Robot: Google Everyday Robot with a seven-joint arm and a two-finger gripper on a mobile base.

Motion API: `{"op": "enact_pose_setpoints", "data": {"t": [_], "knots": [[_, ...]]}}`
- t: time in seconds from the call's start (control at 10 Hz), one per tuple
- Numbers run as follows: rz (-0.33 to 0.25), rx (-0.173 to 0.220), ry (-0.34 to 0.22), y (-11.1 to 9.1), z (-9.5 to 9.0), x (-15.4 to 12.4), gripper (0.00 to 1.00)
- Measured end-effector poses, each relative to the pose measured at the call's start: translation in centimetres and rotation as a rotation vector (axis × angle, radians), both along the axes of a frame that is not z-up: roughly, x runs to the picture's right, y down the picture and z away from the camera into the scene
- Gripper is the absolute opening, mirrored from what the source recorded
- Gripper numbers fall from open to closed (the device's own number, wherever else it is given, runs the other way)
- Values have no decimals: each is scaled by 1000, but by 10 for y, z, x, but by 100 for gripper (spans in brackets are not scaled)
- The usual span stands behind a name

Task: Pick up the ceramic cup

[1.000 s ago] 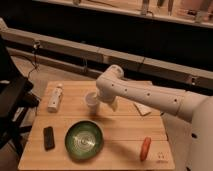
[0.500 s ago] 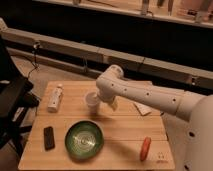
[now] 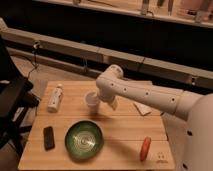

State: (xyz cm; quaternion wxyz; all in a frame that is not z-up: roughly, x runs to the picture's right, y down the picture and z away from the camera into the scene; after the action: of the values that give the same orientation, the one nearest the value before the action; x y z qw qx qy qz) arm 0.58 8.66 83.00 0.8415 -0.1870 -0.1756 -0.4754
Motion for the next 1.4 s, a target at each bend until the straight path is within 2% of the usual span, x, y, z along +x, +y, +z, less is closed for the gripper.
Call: {"op": "enact_pose_setpoints", "data": {"t": [1.4], "knots": [[-3,0,1,-4,14,0,80]]}}
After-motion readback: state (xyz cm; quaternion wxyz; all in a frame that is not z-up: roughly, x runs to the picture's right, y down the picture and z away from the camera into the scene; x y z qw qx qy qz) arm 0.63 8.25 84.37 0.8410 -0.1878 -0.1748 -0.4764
